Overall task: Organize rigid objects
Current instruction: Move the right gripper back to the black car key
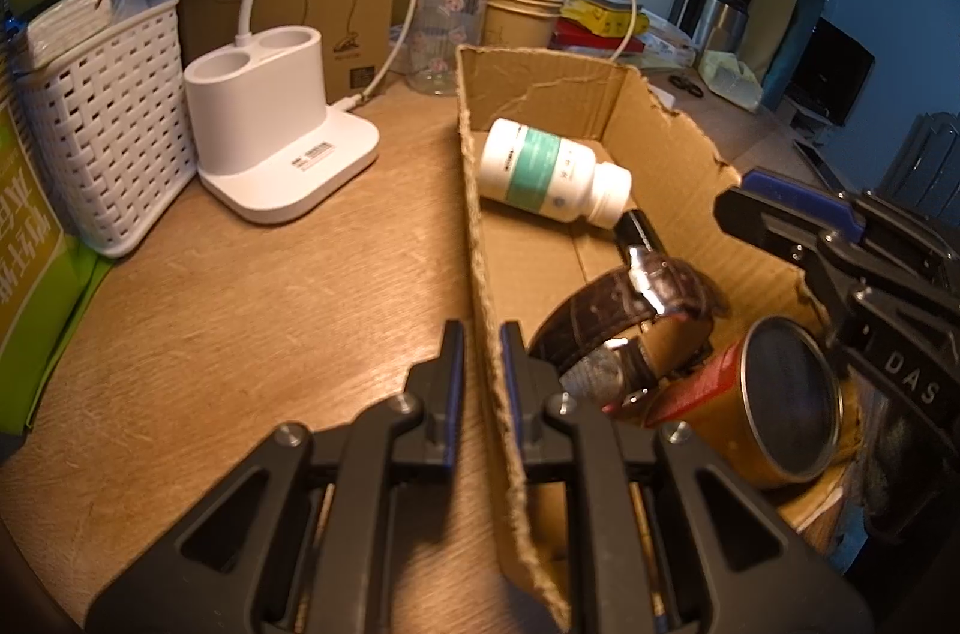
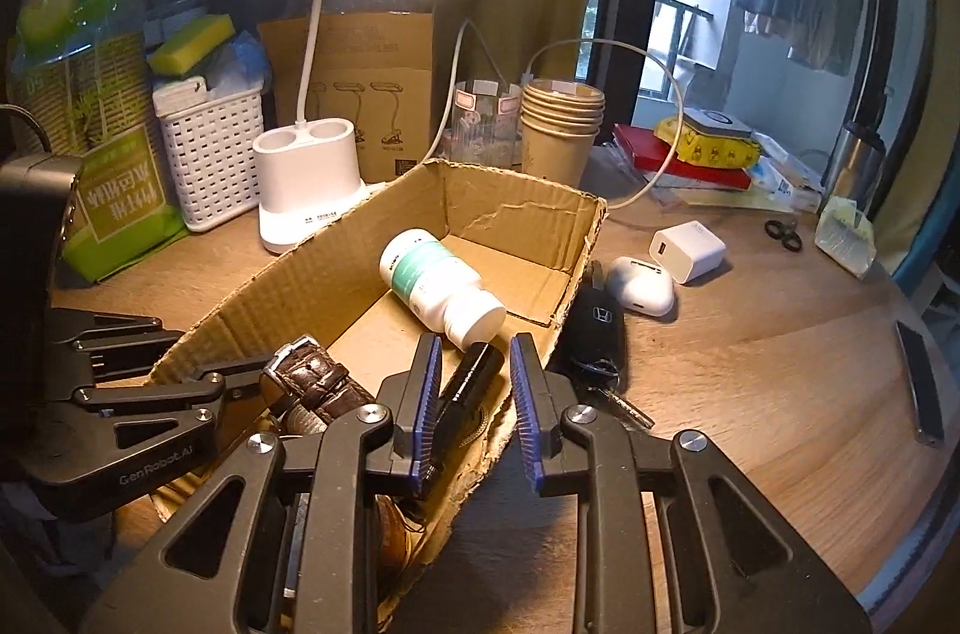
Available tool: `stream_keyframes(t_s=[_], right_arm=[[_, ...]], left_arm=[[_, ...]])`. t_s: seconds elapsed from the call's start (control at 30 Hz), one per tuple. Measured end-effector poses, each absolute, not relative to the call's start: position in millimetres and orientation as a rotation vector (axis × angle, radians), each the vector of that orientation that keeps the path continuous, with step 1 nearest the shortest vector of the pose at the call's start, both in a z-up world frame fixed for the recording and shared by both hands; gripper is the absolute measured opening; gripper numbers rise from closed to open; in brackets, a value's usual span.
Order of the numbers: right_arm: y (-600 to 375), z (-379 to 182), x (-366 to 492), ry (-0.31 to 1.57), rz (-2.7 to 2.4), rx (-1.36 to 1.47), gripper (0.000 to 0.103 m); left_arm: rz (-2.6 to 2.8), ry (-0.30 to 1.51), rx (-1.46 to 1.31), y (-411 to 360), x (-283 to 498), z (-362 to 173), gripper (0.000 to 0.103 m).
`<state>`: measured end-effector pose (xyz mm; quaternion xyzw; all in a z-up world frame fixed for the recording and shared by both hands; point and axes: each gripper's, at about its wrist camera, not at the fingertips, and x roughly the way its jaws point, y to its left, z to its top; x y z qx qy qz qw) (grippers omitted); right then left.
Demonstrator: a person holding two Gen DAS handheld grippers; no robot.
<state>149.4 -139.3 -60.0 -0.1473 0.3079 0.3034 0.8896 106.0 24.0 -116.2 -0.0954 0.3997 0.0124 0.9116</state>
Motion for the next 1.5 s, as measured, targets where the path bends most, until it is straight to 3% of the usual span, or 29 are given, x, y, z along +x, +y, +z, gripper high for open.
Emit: stream_keyframes(t_s=[0.43, 0.57, 1.27, 1.5], right_arm=[[-154, -47, 150, 0.610, 0.626, -0.238, 0.026], [-171, -42, 159, 0.606, 0.592, -0.191, 0.033], [-202, -75, 213, 0.729, 0.628, -0.089, 0.034], [-202, -82, 238, 0.760, 0.621, -0.103, 0.040]], left_arm=[[0.026, 0.824, -0.195, 24, 106, -116, 0.013], [0.026, 0.824, -0.195, 24, 106, -116, 0.013], [0.026, 0.823, -0.193, 23, 106, -116, 0.013], [0.026, 0.824, -0.193, 23, 106, -116, 0.013]])
